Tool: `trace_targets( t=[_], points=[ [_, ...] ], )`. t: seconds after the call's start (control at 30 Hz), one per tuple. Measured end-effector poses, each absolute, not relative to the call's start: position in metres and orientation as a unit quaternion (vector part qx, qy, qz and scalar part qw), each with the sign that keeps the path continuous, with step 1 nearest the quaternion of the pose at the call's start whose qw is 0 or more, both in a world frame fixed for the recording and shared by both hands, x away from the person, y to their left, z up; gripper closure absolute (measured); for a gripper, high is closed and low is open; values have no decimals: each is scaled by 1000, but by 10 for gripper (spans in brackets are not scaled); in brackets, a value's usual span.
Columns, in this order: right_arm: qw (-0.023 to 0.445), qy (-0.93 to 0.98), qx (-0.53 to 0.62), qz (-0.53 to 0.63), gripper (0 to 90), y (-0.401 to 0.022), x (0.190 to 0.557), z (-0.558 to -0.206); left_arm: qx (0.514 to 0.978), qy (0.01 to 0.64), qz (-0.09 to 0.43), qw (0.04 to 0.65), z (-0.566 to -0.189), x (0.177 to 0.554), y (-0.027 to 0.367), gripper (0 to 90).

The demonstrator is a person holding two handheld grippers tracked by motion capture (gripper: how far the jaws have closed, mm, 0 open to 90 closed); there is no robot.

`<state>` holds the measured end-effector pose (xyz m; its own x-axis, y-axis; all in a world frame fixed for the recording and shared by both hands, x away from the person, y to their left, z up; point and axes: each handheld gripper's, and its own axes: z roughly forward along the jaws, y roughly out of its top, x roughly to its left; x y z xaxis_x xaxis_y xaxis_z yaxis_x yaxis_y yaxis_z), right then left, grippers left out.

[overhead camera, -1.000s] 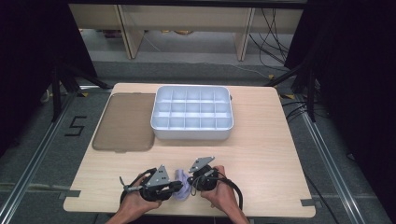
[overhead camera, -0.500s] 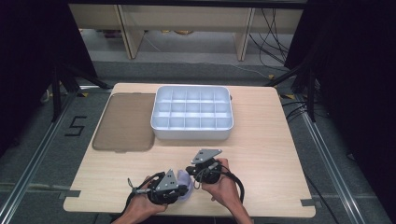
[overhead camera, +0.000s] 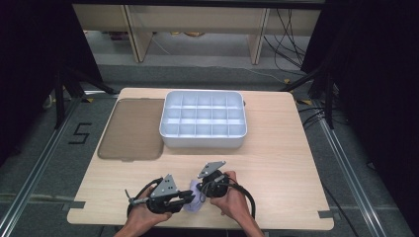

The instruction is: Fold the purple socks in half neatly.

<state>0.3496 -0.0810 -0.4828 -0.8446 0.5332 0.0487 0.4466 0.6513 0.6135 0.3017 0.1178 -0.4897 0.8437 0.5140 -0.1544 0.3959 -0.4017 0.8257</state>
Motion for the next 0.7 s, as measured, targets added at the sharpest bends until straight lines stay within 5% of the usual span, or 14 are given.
trace_targets(
  t=[0.4, 0.7],
  points=[
    [75, 906, 258, 326, 892, -85, 346, -483, 867, 248, 76, 425, -509, 297, 112, 840],
    [69, 892, 298, 334, 770, -92, 343, -474, 869, 243, 72, 425, -509, 300, 114, 842]
  ],
)
